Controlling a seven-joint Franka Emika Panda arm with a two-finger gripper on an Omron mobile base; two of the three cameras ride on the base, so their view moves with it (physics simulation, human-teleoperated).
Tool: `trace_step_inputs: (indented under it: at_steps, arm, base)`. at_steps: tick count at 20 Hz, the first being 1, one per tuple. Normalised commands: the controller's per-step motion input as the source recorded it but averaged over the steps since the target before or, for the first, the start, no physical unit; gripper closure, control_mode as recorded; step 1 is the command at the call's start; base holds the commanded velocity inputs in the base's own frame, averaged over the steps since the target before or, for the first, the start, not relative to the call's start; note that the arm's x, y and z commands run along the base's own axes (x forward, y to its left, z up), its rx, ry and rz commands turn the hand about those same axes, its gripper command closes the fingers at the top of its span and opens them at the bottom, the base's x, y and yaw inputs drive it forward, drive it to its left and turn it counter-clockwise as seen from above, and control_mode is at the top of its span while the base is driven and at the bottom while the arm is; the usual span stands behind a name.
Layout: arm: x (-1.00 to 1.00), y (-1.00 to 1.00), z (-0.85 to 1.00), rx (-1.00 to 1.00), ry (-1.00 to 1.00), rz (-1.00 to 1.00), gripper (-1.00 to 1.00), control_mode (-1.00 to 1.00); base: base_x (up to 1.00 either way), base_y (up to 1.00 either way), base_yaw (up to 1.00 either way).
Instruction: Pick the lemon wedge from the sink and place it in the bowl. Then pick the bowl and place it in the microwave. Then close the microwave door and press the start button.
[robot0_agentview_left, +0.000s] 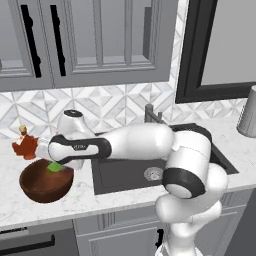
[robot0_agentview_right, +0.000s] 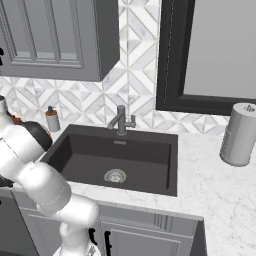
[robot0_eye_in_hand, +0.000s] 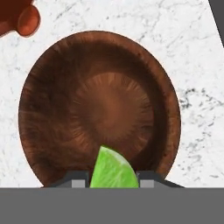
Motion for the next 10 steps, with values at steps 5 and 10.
trace_step_inputs:
  at_steps: [5,10]
  arm:
    - [0.07,0.58,-0.15,-0.1,0.11,0.0,1.0,-1.0]
    - [0.07,0.28,-0.16,-0.12,0.06,0.0,1.0,-1.0]
  base:
    - [0.0,0.0,0.0]
    - [0.0,0.0,0.0]
